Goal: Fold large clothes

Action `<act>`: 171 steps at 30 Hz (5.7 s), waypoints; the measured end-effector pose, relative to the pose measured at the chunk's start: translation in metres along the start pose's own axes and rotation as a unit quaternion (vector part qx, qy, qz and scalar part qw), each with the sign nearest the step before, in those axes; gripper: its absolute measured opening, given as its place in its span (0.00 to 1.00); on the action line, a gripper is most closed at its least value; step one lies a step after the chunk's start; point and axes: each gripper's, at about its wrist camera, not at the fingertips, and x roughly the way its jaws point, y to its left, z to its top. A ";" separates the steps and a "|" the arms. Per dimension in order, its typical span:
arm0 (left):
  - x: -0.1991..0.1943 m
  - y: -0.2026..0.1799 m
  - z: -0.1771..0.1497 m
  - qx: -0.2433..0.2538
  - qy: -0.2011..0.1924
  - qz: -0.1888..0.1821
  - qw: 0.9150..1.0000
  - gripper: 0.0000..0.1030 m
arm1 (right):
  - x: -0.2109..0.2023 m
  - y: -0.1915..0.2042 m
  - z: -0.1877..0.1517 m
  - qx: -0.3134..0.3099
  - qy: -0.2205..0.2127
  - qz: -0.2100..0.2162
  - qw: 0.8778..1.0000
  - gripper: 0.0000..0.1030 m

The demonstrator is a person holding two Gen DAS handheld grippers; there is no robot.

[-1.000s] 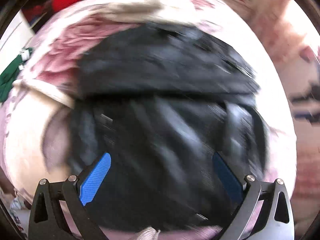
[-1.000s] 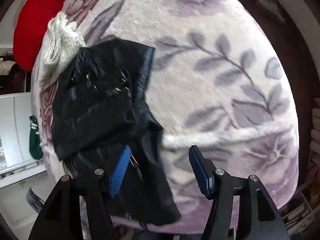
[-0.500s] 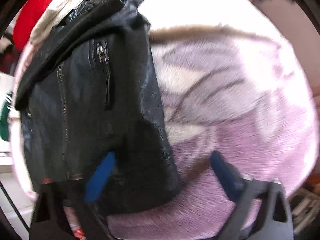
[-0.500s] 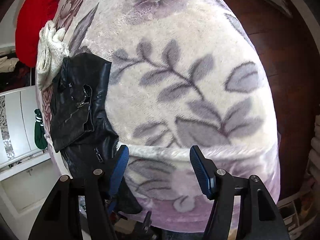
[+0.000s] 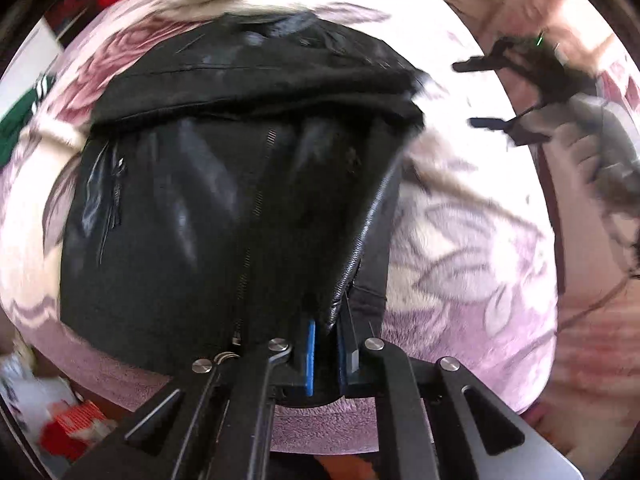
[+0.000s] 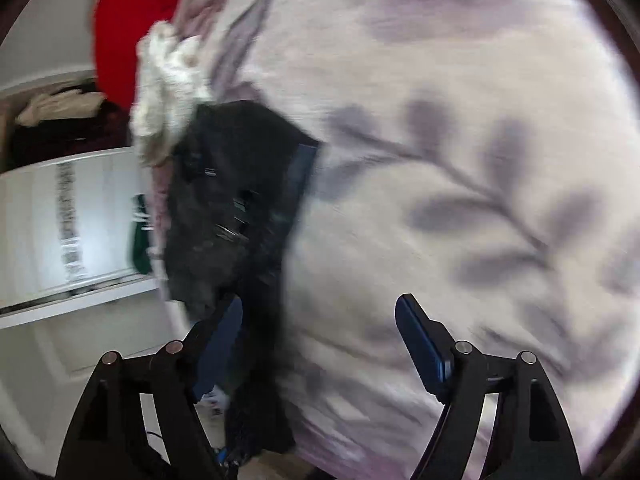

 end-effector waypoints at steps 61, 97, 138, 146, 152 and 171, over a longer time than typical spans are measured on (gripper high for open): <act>0.008 0.355 -0.096 -0.492 -0.028 -0.227 0.840 0.01 | 0.253 0.130 -0.261 0.235 0.015 -0.027 0.971 0.13; 0.018 0.377 -0.028 -0.214 -0.049 -0.104 0.970 0.11 | 0.358 0.437 -0.009 -0.112 0.072 -0.261 0.956 0.54; 0.091 0.355 0.144 -0.193 0.028 -0.193 0.962 0.04 | 0.348 0.266 0.001 -0.047 0.085 -0.264 0.960 0.00; 0.016 0.344 0.166 -0.162 -0.014 -0.210 0.964 0.04 | 0.272 0.292 0.005 -0.067 0.067 -0.205 0.974 0.13; 0.081 0.357 0.230 -0.164 0.009 -0.167 0.972 0.04 | 0.245 0.291 0.053 -0.078 -0.035 -0.173 0.981 0.53; 0.022 0.467 0.011 -0.265 0.050 0.075 0.960 0.04 | 0.369 0.358 -0.081 -0.211 0.193 -0.220 0.932 0.19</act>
